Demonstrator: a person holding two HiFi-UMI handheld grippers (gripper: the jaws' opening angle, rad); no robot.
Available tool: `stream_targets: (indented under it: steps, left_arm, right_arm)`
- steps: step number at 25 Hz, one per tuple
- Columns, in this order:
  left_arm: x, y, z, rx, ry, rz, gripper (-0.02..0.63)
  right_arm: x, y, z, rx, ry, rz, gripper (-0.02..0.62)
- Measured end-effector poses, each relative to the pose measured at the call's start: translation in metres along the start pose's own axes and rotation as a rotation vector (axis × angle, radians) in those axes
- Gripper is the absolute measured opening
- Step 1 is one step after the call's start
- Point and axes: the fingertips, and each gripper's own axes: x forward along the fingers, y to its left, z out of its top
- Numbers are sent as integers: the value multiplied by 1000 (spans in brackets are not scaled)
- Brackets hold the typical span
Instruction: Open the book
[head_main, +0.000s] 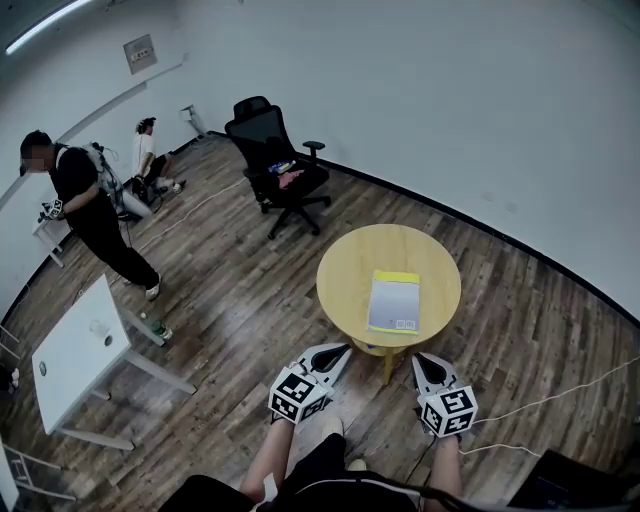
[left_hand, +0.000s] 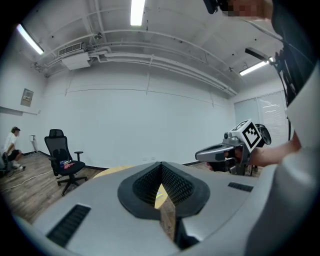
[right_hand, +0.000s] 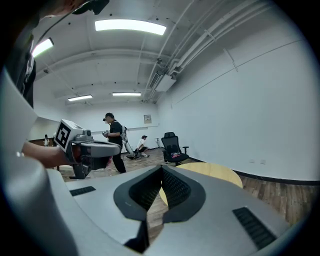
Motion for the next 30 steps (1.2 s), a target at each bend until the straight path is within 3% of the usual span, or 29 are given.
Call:
stream_targets:
  steps: [18, 30]
  left_arm:
    - [79, 124, 34, 16, -40, -91, 2]
    - [115, 176, 19, 3, -8, -141, 2]
  right_arm:
    - [121, -44, 45, -17, 1, -81, 6]
    - [173, -72, 50, -5, 16, -152, 6]
